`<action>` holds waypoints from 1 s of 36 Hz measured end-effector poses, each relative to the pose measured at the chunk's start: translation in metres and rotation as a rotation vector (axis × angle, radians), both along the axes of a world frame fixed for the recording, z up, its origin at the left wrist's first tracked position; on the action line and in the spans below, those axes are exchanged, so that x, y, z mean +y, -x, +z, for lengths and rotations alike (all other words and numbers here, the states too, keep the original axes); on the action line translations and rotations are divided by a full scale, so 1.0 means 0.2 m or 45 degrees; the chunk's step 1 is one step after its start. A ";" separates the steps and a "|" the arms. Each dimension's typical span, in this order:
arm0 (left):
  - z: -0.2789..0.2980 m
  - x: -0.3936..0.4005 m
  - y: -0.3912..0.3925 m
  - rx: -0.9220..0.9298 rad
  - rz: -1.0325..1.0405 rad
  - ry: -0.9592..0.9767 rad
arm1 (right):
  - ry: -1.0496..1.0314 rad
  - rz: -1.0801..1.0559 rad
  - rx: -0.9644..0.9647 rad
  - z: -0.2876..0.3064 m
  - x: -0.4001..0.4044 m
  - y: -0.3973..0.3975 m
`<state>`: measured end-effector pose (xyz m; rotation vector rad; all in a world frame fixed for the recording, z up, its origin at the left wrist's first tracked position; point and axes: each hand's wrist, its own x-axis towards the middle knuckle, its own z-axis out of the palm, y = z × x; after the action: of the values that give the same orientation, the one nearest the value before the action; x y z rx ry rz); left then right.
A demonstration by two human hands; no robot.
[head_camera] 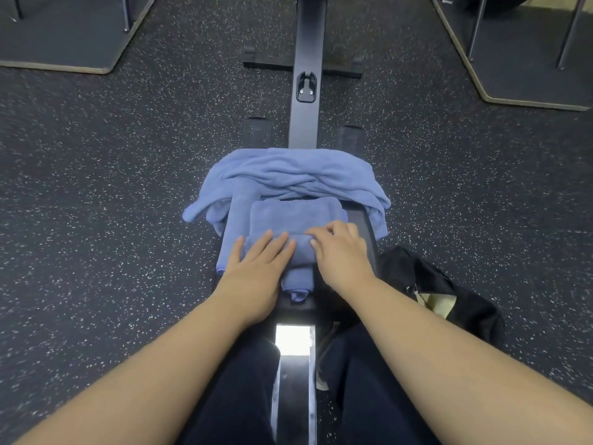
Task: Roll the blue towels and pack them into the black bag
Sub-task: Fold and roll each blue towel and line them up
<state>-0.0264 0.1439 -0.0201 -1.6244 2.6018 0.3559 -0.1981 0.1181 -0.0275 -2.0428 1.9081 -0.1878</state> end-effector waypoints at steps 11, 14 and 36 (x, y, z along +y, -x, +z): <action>-0.03 -0.09 0.03 -0.071 0.090 -0.116 | 0.496 0.119 0.034 -0.01 0.03 -0.03; -0.04 -0.12 0.03 -0.076 0.101 -0.109 | 0.444 0.168 0.064 -0.01 0.03 -0.02; -0.11 -0.25 0.10 0.149 0.232 0.101 | 0.168 0.074 -0.163 -0.05 -0.14 -0.01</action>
<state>-0.0456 0.0929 -0.0429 -1.9303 2.5869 0.3719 -0.1957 0.0906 -0.0380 -2.1128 1.8000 -0.4301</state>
